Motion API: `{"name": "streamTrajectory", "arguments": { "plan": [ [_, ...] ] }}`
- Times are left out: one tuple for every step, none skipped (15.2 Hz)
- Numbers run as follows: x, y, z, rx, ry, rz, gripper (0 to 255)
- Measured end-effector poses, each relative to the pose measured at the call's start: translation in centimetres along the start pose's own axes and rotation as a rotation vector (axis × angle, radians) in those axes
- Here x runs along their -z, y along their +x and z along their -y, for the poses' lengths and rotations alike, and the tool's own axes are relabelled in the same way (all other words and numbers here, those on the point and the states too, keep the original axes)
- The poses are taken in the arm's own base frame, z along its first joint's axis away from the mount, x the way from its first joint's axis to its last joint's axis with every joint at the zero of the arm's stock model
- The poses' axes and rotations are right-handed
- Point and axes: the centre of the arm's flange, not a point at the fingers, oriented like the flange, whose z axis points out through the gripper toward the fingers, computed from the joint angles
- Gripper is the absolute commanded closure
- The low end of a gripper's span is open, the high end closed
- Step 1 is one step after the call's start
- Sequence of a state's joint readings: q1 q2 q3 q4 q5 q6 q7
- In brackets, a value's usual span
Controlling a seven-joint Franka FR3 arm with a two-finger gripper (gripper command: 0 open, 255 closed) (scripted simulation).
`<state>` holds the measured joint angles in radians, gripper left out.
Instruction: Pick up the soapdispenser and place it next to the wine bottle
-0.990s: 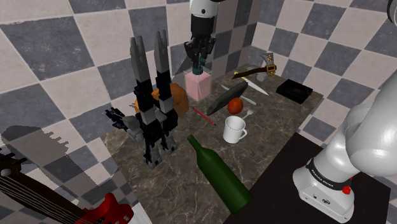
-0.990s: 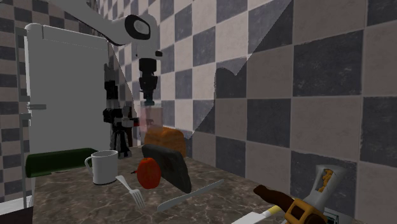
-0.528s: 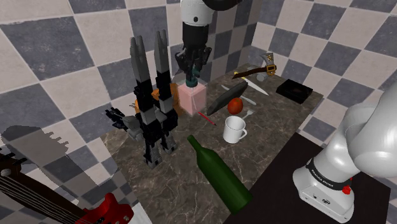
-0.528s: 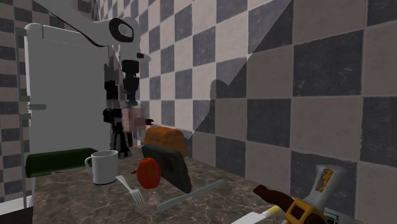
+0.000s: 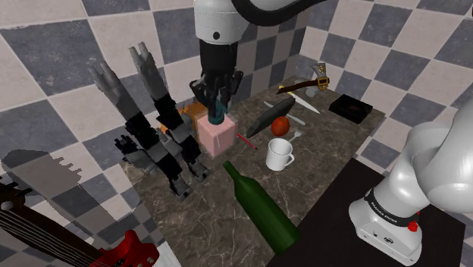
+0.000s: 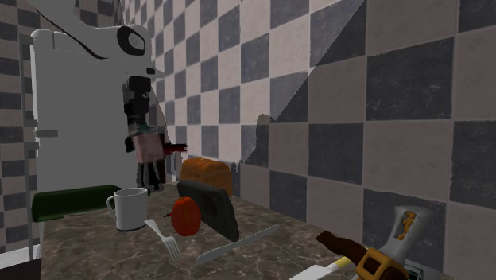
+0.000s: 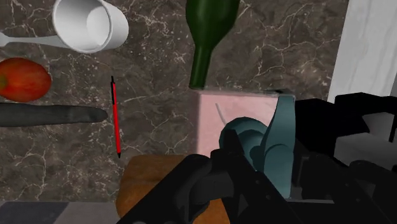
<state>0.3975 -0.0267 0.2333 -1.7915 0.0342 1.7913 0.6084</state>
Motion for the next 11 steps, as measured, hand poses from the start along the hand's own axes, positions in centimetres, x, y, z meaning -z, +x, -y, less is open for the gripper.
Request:
{"name": "streamTrajectory", "arguments": {
  "plan": [
    [-0.2, -0.7, 1.2, 0.000, 0.000, 0.000, 255],
    [0.0, -1.3, 2.4, 0.000, 0.000, 0.000, 255],
    [-0.1, -2.2, 3.5, 0.000, 0.000, 0.000, 255],
    [0.0, -3.0, 4.6, 0.001, 0.000, 0.000, 255],
    [0.0, -3.7, 5.6, 0.001, 0.000, 0.000, 255],
    [0.0, -4.3, 6.7, 0.001, 0.000, 0.000, 255],
    [-0.4, -4.9, 8.0, 0.001, 0.000, 0.000, 255],
    [-0.4, -5.9, 8.8, 0.001, 0.000, 0.001, 255],
    [-0.2, -6.3, 10.0, 0.001, 0.000, 0.001, 255],
    [-0.1, -7.0, 10.9, 0.001, 0.000, 0.001, 255],
    [-0.3, -7.8, 12.1, 0.001, 0.000, 0.000, 255]
  ]
}}
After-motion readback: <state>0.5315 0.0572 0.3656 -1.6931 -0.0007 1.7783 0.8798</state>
